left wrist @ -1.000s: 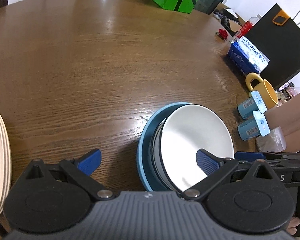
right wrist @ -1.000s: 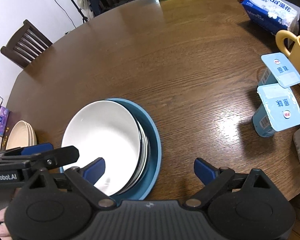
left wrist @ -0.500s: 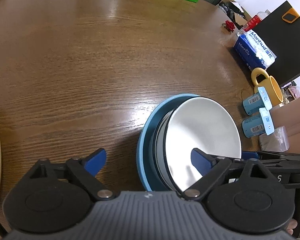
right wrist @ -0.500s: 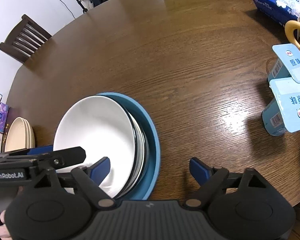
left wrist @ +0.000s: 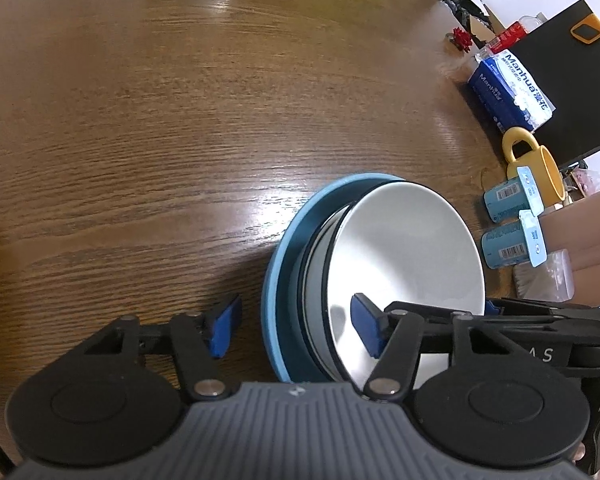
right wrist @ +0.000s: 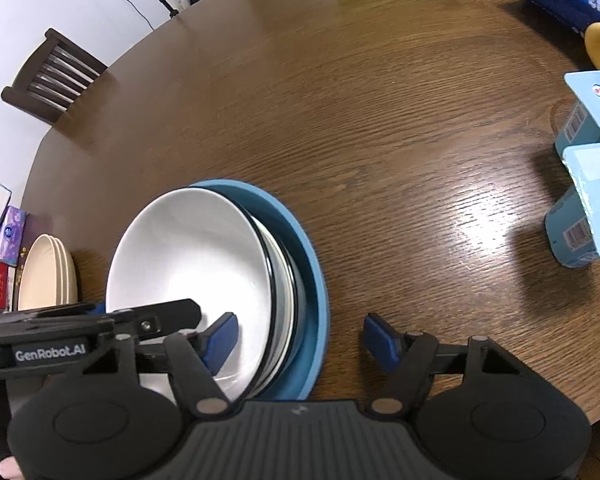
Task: Organize plates and bowls
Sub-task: 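Close both grippers on the blue bowl rim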
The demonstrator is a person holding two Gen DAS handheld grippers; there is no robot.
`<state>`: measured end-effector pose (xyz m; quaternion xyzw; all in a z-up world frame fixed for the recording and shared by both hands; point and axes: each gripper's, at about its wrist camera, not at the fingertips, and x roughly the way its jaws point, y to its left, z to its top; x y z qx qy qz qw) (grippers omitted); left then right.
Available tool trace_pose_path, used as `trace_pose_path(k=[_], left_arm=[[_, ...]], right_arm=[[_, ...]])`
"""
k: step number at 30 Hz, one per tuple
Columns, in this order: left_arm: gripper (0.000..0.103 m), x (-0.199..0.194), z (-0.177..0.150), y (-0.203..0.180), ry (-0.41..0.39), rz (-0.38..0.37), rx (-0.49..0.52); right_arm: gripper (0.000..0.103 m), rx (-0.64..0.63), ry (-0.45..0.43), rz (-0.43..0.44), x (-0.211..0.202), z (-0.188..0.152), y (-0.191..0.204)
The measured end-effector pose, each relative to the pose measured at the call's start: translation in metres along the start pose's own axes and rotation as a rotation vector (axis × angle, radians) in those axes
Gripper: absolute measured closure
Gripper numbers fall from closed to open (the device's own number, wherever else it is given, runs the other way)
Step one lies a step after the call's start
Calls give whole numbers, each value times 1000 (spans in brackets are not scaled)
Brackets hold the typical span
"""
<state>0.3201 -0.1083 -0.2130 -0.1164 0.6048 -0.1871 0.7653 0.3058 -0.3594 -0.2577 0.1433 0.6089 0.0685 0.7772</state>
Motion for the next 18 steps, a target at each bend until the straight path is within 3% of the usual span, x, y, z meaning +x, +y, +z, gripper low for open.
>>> trace_pose_path(k=[13, 18], left_arm=[[55, 4, 1, 6, 18, -28, -19], [56, 5, 2, 5, 18, -37, -22]], right_arm=[[56, 9, 21, 58, 10, 8, -5], [57, 8, 23, 67, 11, 10, -5]])
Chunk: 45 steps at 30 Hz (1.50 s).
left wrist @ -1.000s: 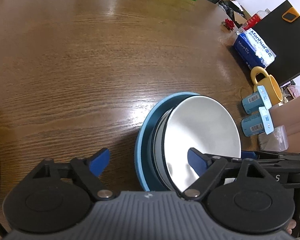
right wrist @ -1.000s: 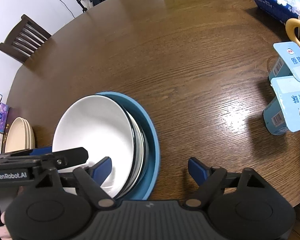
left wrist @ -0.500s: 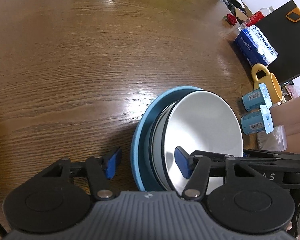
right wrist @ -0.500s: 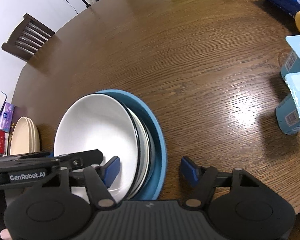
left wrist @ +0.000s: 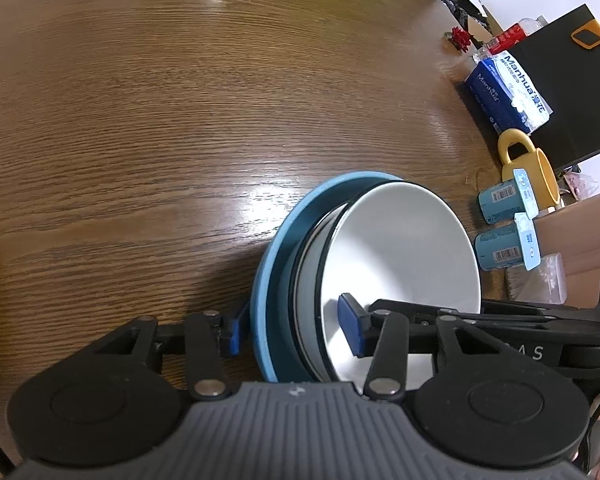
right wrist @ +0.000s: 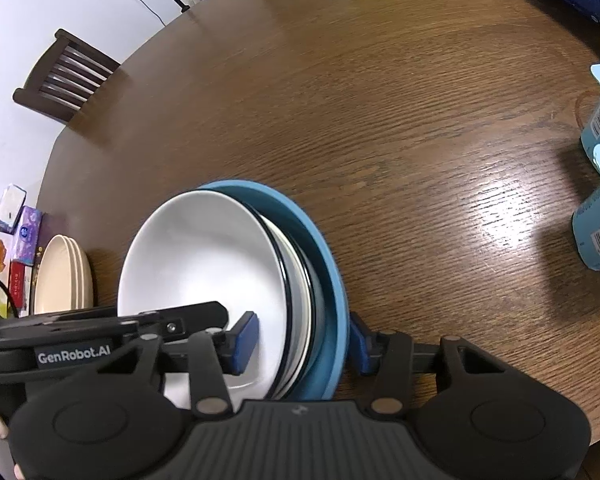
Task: Organize plates and bowls
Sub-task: 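Close both grippers on the blue bowl rim, then lift the blue bowl stack with both grippers and carry it toward the cream plates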
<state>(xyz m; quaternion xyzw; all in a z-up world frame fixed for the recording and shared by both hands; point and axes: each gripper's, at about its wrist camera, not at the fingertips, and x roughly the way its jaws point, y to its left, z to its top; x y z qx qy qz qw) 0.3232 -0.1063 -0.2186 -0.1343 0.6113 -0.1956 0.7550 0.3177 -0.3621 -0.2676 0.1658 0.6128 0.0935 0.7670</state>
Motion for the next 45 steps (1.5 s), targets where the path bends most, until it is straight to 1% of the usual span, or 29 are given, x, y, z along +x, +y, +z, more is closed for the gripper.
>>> trace_pose_path(k=[20, 28, 37, 45], left_arm=[[57, 2, -1, -7, -5, 22, 35], [57, 1, -2, -7, -5, 27, 37], [57, -4, -4, -6, -14, 32, 30], [57, -12, -7, 1, -28, 35, 9]], right_arm=[[58, -17, -9, 5, -6, -5, -1], [59, -4, -8, 11, -7, -8, -2], [59, -3, -9, 15, -6, -8, -2], [59, -11, -11, 21, -6, -8, 5]])
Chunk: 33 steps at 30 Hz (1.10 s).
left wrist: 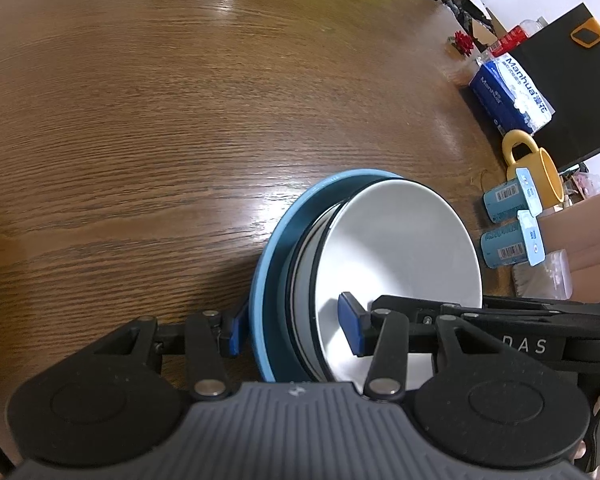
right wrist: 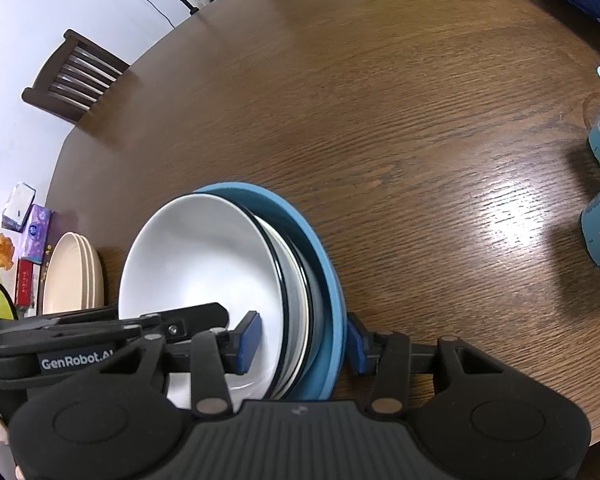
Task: Organize plates and bowls
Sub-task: 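Lift the blue bowl stack with both grippers and carry it toward the cream plates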
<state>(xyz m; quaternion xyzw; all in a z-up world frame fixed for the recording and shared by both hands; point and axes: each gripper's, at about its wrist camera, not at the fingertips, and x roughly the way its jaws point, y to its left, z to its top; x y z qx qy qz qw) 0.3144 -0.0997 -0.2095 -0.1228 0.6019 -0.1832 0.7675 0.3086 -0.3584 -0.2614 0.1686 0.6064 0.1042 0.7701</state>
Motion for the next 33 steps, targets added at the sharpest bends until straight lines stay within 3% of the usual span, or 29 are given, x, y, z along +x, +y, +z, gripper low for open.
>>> trace_pose_path(k=[33], left_arm=[[56, -52, -10, 50, -103, 25, -98]], right_arm=[[61, -100, 1, 30, 10, 17, 76]])
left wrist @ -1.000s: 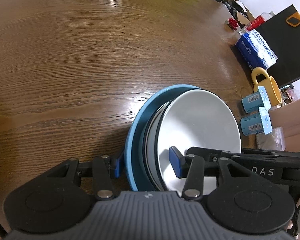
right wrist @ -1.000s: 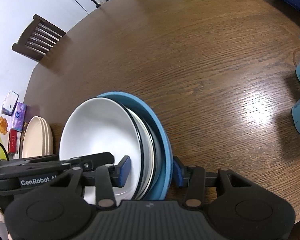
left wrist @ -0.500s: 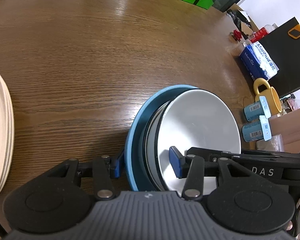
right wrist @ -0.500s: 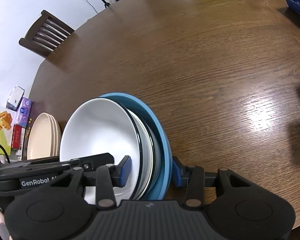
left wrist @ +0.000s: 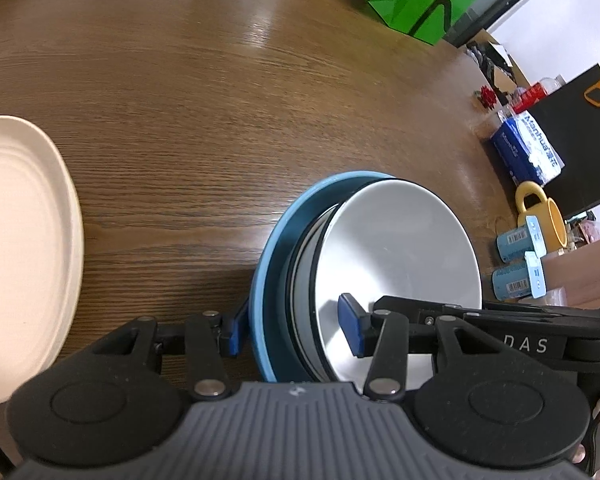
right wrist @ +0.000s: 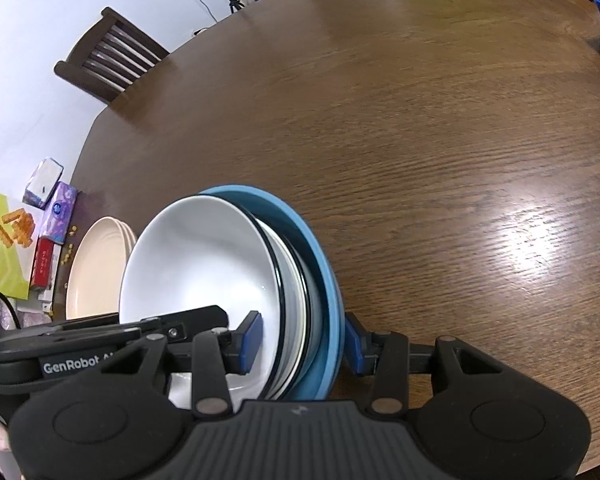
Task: Organize plates and bowls
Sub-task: 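Lift the blue bowl stack with both grippers and carry it toward the cream plates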
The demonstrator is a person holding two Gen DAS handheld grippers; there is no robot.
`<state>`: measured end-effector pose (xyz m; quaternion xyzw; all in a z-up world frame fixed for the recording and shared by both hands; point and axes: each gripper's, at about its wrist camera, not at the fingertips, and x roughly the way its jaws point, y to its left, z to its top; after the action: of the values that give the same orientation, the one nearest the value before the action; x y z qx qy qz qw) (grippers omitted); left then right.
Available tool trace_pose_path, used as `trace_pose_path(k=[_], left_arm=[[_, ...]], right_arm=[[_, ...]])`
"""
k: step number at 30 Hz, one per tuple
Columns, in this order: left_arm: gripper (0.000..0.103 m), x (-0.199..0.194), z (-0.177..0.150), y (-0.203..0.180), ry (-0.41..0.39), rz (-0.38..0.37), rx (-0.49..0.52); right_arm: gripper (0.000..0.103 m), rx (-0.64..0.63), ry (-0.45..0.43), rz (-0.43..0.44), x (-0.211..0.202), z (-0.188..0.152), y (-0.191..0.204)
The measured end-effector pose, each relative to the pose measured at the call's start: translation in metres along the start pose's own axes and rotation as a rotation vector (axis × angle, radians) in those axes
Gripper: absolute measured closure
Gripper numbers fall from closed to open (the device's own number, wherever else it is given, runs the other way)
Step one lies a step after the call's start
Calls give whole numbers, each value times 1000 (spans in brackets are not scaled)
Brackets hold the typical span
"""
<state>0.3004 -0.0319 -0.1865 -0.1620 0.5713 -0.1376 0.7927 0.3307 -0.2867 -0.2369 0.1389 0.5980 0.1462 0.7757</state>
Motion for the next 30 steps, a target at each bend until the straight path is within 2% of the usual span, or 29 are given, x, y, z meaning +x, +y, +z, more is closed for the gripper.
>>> trace_pose_path(k=[30], left_arm=[[57, -51, 6, 66, -94, 45, -97]], right_arm=[[61, -87, 15, 38, 23, 18, 85]])
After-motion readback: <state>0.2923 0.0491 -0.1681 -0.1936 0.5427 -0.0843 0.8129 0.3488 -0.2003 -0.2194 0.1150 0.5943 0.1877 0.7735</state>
